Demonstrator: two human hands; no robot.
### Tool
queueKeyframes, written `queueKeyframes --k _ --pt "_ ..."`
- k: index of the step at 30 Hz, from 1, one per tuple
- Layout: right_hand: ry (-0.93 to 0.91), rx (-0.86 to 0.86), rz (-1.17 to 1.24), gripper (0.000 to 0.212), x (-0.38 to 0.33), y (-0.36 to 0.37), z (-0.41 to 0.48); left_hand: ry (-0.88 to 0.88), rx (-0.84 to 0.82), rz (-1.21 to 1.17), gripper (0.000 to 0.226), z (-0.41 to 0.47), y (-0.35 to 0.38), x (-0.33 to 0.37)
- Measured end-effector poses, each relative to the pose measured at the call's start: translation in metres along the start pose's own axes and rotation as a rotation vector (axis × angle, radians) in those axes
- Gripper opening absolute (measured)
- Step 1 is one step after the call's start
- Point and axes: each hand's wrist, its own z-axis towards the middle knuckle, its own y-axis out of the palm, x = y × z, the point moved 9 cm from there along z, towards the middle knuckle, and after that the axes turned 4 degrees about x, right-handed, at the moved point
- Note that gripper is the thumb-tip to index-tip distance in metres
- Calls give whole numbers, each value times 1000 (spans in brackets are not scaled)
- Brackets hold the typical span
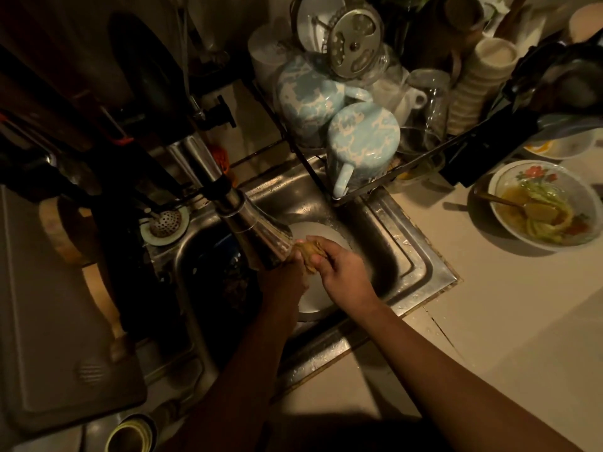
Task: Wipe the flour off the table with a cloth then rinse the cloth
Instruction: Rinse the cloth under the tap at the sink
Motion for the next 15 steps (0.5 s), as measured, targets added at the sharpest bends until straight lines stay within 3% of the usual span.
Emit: queueKeyframes --k 3,5,7,11,15 --pt "129 -88 166 43 3 7 -7 -11 -41 -156 31 -10 3 7" --pt "226 -313 373 53 -2 23 -18 -51 -93 -191 26 -16 0 9" --pt "193 -376 318 62 -5 27 -18 -87 -205 -219 19 -23 1 13" --pt "226 -243 201 39 7 20 -1 -8 -321 -165 23 -34 -2 27" --pt "223 -391 125 15 9 25 2 247 -401 185 32 -40 -5 29"
